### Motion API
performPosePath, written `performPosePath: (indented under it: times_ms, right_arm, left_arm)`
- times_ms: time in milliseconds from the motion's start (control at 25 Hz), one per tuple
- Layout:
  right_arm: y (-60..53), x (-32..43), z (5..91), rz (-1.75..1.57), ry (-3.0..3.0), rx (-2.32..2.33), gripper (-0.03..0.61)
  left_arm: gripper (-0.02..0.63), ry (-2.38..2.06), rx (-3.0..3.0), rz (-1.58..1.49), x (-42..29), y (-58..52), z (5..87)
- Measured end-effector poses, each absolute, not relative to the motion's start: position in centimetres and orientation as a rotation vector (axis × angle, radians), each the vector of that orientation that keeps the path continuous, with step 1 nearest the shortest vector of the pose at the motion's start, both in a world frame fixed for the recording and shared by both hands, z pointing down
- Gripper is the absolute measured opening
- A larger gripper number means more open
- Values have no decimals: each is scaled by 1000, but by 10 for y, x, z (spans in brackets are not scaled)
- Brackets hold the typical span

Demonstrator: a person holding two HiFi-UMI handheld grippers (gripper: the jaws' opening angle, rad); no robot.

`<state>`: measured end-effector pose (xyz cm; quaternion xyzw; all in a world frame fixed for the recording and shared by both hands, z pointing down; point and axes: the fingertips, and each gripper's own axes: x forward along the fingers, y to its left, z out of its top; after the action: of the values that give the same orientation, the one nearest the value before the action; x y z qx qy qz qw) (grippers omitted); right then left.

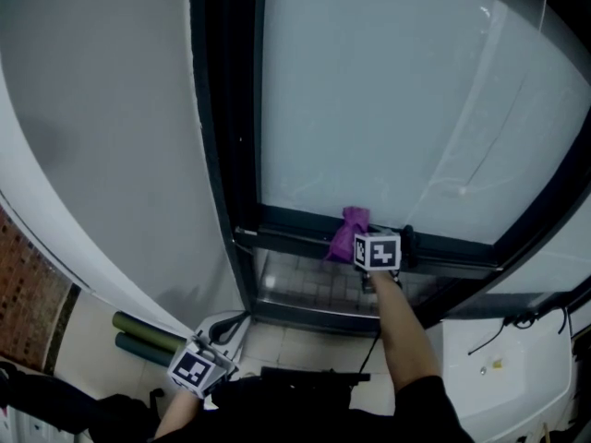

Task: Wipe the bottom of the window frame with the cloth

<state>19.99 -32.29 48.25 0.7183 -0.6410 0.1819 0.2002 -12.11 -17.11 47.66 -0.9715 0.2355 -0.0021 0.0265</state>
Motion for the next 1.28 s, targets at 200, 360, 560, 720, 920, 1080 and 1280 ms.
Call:
performPosePath:
  times_ms: [200, 360, 560, 720, 920, 1080, 1280]
  right_arm:
    - [-316, 217, 481, 493, -1748, 2066, 72]
    - [-309, 225, 482, 481, -1712, 2100, 72]
    - [-293, 239, 485, 420, -1646, 2168, 72]
    - [-287, 243, 484, 378, -1638, 2205, 72]
    - [-283, 244, 484, 284, -1617, 2253, 72]
    - [-278, 245, 481, 242, -1615, 2315, 72]
    - [-271, 249, 482, 209, -1613, 2368, 72]
  left_arm:
    - [2, 711, -3005, -10, -121, -174, 477]
    - [2, 704, -3013, -18, -120, -174, 479]
    - [2, 686, -3022, -44, -115, -173, 483]
    - [2, 677, -3023, -46, -112, -173, 485]
    - [2, 668, -3035, -44, -108, -172, 489]
    - [2, 661, -3037, -51, -107, -171, 491]
    - [2, 663, -3041, -67, -107, -175, 492]
